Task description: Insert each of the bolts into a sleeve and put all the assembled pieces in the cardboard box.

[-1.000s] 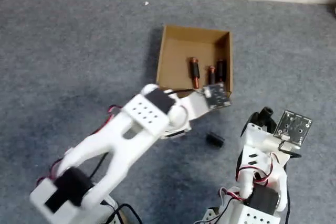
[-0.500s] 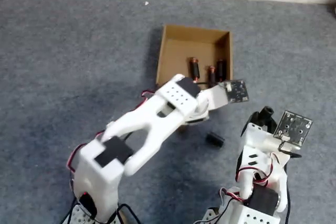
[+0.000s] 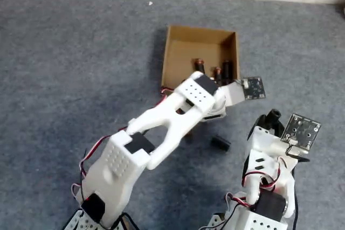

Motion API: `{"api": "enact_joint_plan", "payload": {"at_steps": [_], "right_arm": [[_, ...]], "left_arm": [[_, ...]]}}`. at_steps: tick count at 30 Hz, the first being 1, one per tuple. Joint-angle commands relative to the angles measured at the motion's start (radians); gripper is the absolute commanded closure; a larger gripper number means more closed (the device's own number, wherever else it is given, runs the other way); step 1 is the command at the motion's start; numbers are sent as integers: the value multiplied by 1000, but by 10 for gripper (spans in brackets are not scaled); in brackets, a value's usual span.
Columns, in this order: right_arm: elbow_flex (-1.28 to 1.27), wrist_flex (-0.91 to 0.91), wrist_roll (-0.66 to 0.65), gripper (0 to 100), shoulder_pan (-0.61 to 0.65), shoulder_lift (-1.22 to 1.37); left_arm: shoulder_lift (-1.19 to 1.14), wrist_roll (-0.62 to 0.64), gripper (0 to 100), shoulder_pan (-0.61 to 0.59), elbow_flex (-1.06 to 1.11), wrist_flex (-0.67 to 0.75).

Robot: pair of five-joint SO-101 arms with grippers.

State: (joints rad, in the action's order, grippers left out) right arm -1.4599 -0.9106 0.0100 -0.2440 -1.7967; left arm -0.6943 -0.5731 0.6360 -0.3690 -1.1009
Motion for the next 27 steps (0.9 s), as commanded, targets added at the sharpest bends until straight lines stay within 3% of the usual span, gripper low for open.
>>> {"api": "enact_joint_plan", "payload": {"at_steps": [1, 7, 13, 18, 23, 27], "right_arm": [[18, 31, 0, 993, -10, -13], [18, 31, -26, 993, -10, -13], [16, 31, -29, 993, -10, -13], [15, 31, -31, 993, -10, -13], [15, 31, -31, 993, -10, -13], [15, 31, -31, 993, -10, -13]], "left_arm": [[-58, -58, 835, -15, -97, 8], [-140, -77, 841, -10, -200, -84], [-159, -107, 947, -7, -283, -230], [-157, -160, 970, -4, -331, -362], [-139, -127, 976, -10, -446, -503], [-119, -87, 973, -24, -476, -523]]}}
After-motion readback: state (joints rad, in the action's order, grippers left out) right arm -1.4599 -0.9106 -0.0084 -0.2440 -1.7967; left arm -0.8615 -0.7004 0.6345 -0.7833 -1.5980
